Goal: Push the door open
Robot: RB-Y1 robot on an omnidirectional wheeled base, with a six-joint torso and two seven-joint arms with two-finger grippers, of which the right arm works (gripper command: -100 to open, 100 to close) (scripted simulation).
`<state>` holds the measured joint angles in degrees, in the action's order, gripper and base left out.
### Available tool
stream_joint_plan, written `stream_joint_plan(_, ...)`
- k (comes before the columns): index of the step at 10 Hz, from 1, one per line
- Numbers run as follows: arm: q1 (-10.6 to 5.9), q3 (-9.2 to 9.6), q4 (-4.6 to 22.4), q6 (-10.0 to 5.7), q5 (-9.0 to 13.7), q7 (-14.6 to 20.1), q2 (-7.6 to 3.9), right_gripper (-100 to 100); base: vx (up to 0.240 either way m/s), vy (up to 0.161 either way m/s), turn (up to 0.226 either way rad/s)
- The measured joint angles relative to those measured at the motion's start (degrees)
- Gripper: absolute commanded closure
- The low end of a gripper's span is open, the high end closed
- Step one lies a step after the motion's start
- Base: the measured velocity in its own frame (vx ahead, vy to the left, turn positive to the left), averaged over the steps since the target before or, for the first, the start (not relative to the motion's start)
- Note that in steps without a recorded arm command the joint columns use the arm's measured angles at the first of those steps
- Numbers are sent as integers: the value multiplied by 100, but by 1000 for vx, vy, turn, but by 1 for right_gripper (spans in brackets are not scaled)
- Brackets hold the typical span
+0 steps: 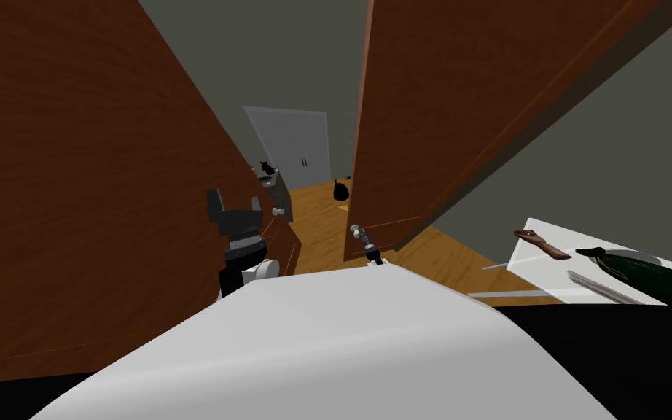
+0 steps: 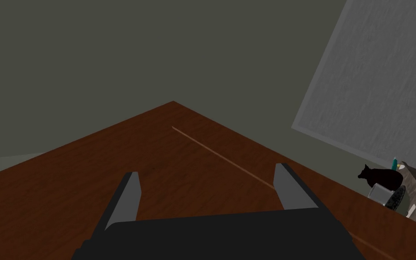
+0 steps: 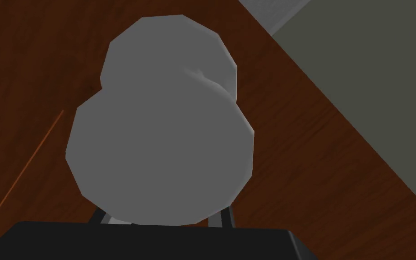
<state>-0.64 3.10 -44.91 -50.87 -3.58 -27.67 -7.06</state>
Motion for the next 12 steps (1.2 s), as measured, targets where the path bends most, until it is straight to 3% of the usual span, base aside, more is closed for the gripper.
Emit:
stream_joint_plan(1, -36, -8, 26, -28, 50, 114, -1, 100, 39, -6, 27)
stream_joint_plan(2, -56, -19, 62, -33, 135, 259, 0, -100, 2, 12, -70)
stream_joint_plan(6, -64, -11, 82, -41, -52, -137, -67, -100, -47, 38, -79)
stream_joint_plan(12, -86, 3, 138, -59, -399, -1021, -189, -100, -46, 37, -87)
